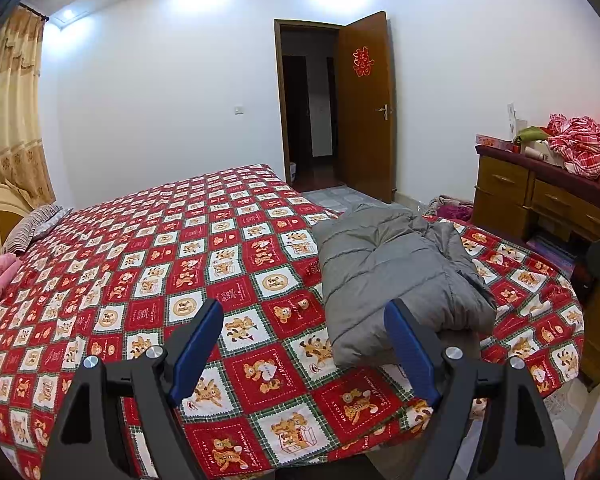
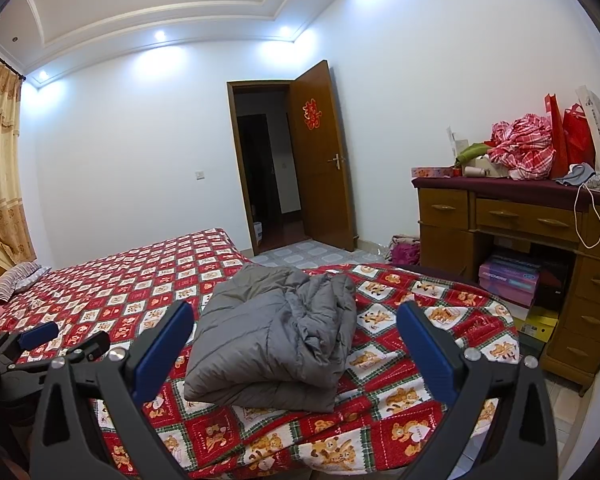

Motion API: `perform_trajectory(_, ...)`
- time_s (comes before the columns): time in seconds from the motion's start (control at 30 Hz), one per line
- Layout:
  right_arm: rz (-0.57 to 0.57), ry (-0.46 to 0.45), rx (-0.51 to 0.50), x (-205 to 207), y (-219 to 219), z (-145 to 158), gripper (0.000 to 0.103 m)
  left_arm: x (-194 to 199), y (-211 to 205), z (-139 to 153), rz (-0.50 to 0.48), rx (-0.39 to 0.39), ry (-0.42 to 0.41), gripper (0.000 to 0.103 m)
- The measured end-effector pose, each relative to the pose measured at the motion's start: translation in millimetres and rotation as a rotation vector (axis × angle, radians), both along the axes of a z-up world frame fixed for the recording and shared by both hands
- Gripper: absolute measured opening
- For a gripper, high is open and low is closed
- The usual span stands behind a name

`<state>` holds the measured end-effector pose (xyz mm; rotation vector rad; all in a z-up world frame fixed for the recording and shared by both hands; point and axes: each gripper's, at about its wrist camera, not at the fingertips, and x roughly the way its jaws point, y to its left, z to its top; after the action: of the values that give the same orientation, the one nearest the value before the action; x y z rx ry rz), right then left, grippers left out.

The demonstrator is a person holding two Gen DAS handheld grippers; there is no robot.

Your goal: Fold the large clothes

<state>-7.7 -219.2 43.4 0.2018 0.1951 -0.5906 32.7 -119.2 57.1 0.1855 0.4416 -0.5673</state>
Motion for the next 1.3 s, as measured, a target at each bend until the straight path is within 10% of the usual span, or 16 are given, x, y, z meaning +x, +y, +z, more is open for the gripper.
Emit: perform_trajectory(1.3, 0.002, 0.006, 0.010, 2.9, -6.0, 0.3, 0.103, 0.4, -3.9, -4.7, 0.002, -0.003, 0.004, 0.083)
